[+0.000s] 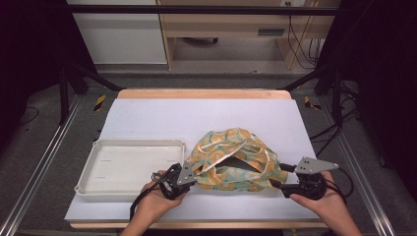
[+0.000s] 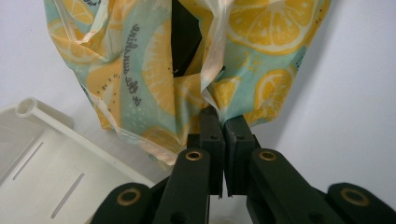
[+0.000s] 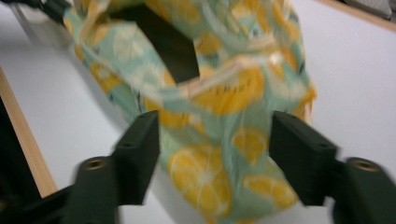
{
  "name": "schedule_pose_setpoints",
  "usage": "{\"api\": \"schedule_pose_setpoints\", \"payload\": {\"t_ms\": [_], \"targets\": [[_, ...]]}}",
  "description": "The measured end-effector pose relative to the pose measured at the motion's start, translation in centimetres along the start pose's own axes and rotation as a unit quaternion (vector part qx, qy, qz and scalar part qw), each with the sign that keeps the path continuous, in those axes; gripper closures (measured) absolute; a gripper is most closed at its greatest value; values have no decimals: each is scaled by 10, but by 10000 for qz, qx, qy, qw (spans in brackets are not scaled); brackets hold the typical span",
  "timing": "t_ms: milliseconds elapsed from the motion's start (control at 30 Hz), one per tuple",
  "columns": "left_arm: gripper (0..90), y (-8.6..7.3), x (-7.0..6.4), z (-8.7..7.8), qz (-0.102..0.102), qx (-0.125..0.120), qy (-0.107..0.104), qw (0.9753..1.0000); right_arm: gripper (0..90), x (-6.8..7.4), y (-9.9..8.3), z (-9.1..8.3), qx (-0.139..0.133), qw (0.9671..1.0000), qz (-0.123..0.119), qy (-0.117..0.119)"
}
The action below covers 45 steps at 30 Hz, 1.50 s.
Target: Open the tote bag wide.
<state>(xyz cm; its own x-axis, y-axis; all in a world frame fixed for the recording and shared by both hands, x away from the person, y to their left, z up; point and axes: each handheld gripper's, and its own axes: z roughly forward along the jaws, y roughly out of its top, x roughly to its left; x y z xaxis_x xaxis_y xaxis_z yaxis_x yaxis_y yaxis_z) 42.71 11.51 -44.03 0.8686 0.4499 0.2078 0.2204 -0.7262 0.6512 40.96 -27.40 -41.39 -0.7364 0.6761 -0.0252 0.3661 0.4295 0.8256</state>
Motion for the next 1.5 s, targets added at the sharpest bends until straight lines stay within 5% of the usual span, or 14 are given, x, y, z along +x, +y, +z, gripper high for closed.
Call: {"api": "schedule_pose_setpoints", "payload": {"t_ms": [100, 267, 533, 633, 733, 867, 1133, 1300, 1500], "targets": [[878, 0, 0, 0, -18, -23, -5, 10000, 228, -4, 16, 4, -43, 9994, -191, -276], [878, 0, -1, -1, -13, -19, 0, 10000, 197, -14, 53, 22, -25, 9995, -204, -240], [878, 1, -2, -2, 20, -35, -40, 10000, 419, -38, 86, 78, 425, 9989, -96, -162], [874, 0, -2, -2, 4, -44, -52, 10000, 577, -40, 91, 92, 799, 9963, -150, -281], [874, 0, -2, -2, -22, -48, -27, 10000, 736, -38, 92, 93, 788, 9966, -123, -208], [874, 2, -1, -3, -45, -81, 40, 9999, 891, -28, 94, 74, 451, 9987, -179, -168], [877, 13, 6, -5, -259, -372, 224, 9987, 900, 17, 72, 31, -503, 9976, -440, 194], [883, 20, 18, -5, -392, -594, 623, 9955, 900, 41, 48, 23, -466, 9958, -662, 427], [884, 18, 24, -12, -675, -988, 931, 9884, 900, 58, 19, 42, -101, 9942, -824, 690]]}}
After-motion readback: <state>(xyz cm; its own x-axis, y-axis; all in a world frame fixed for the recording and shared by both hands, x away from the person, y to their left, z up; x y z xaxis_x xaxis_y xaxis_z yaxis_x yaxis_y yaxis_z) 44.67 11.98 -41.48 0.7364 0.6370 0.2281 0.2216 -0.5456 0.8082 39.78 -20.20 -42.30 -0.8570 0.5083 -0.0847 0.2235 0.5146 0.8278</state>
